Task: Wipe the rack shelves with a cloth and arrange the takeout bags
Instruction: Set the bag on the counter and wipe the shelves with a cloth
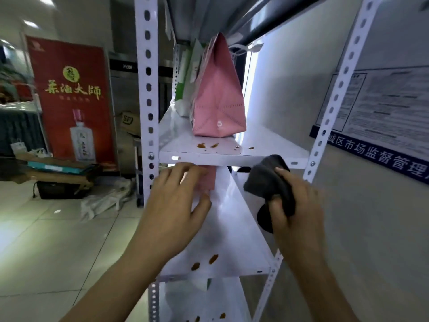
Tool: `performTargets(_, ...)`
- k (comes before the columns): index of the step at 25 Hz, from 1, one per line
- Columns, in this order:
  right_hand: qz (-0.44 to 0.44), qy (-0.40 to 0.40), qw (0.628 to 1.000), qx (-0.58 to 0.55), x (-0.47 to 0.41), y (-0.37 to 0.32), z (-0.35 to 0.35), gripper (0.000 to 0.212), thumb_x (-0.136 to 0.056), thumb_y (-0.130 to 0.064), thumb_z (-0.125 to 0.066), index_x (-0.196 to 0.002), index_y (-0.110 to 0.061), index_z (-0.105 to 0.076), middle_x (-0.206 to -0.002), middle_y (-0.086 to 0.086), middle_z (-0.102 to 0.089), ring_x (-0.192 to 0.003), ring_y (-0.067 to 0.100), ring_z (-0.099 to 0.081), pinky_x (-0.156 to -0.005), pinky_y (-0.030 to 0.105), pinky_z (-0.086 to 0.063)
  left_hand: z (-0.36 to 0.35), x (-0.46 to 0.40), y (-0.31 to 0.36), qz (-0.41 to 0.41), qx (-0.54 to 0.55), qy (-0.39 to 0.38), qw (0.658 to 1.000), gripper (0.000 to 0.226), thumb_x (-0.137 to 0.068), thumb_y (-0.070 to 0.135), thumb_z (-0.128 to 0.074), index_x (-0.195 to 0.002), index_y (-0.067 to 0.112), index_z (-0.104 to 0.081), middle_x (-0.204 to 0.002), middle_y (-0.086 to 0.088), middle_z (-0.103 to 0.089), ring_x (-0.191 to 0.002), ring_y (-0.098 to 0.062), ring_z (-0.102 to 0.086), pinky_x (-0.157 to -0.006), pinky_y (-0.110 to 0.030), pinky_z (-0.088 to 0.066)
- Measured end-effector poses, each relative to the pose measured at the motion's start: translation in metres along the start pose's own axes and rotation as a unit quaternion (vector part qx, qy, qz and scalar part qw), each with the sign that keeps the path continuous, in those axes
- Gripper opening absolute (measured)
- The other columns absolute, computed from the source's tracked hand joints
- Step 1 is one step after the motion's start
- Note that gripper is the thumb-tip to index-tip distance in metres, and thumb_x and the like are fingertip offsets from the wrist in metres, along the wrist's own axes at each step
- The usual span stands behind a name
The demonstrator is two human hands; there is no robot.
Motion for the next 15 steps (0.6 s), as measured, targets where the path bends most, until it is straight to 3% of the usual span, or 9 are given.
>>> performTargets(4, 0.02, 0.014, 1.0, 0.01, -0.064, -0.032, 0.019, 0.048, -0.089, -0.026, -0.056, -0.134, -0.041, -0.051, -0.123, -0.016, -0.055, -0.113, 0.01, -0.042, -0.098, 0.025, -0.035, 0.035, -0.004, -0.015, -0.009, -0.046, 0.072, 0.996, 0.041, -0.088, 0.031, -0.049, -0.126, 0.019, -0.057, -0.127, -0.005, -0.057, -0.114, -0.027, -0.048, -0.097, -0.041, -0.041)
performTargets(8, -0.011, -0.118, 0.985, 0.125, -0.1, -0.028, -0.018, 0.037, -0.093, -0.027, -0.052, -0.128, -0.034, -0.059, -0.116, 0.004, -0.064, -0.113, 0.03, -0.052, -0.101, 0.048, -0.034, 0.03, -0.005, -0.025, -0.015, -0.13, 0.023, 0.991, 0.051, -0.088, 0.031, -0.047, -0.136, 0.014, -0.054, -0.142, -0.009, -0.053, -0.133, -0.033, -0.044, -0.105, -0.046, -0.038)
performTargets(10, -0.008, -0.152, 0.972, 0.181, -0.098, -0.022, -0.032, 0.032, -0.094, -0.031, -0.051, -0.125, -0.034, -0.061, -0.112, 0.005, -0.066, -0.11, 0.031, -0.055, -0.107, 0.051, -0.03, 0.02, -0.006, -0.027, -0.015, -0.158, -0.017, 0.987, 0.058, -0.09, 0.034, -0.039, -0.144, 0.014, -0.047, -0.15, -0.009, -0.046, -0.143, -0.032, -0.035, -0.112, -0.046, -0.034)
performTargets(12, 0.004, -0.161, 0.974, 0.159, -0.097, -0.022, -0.035, 0.032, -0.094, -0.029, -0.053, -0.125, -0.033, -0.063, -0.113, 0.006, -0.066, -0.109, 0.032, -0.058, -0.11, 0.053, -0.032, 0.01, -0.008, -0.03, -0.011, -0.166, -0.043, 0.985, 0.062, -0.093, 0.035, -0.036, -0.151, 0.014, -0.037, -0.158, -0.008, -0.037, -0.149, -0.029, -0.026, -0.119, -0.046, -0.025)
performTargets(15, 0.035, -0.179, 0.978, 0.101, -0.097, -0.03, -0.041, 0.037, -0.095, -0.021, -0.054, -0.131, -0.03, -0.062, -0.121, 0.007, -0.066, -0.109, 0.03, -0.059, -0.101, 0.045, -0.043, -0.001, -0.01, -0.037, -0.013, -0.167, -0.047, 0.985, 0.064, -0.094, 0.032, -0.042, -0.154, 0.014, -0.031, -0.162, -0.008, -0.029, -0.151, -0.027, -0.022, -0.122, -0.046, -0.017)
Point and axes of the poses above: each hand's wrist, its own x-axis away from the middle knuckle, its own z-axis out of the back of the hand, y = z × x, the point moved 7 cm from there along -x, towards the middle knuckle
